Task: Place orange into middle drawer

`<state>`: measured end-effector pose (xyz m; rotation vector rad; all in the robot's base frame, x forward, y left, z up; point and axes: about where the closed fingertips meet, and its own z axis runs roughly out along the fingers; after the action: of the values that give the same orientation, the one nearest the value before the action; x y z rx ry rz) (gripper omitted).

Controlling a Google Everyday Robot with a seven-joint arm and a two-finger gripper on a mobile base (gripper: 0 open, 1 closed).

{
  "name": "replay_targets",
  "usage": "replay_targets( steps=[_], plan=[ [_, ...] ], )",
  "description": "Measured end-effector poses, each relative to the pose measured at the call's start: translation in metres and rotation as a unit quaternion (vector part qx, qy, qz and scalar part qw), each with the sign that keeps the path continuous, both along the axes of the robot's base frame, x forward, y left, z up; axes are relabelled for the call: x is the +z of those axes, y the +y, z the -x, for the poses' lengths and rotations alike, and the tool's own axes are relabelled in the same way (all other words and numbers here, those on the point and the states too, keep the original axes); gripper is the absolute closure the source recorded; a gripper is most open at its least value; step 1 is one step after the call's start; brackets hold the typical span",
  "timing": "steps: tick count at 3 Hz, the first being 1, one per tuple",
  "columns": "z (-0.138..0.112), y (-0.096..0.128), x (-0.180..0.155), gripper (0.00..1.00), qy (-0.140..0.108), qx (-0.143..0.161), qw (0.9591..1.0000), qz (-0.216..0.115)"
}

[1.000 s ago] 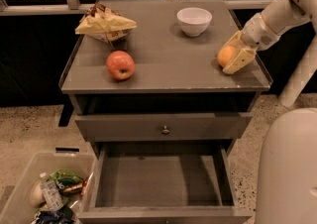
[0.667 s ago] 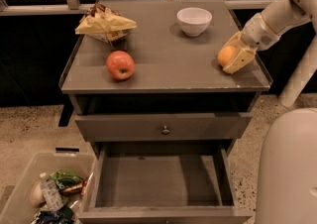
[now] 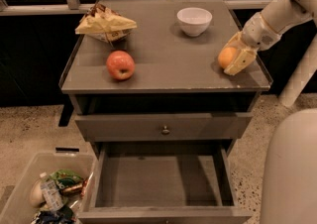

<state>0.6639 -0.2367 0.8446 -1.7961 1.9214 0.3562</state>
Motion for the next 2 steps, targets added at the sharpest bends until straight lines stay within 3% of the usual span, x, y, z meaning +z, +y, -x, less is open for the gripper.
replay_targets(
  steps=[1, 2],
  plan=[
    [0.041, -0.009, 0.022, 1.00, -0.016, 0.009, 0.9998, 0.000],
    [0.101, -0.030, 0.066, 1.00, -0.072, -0.012, 0.9973, 0.006]
  ],
)
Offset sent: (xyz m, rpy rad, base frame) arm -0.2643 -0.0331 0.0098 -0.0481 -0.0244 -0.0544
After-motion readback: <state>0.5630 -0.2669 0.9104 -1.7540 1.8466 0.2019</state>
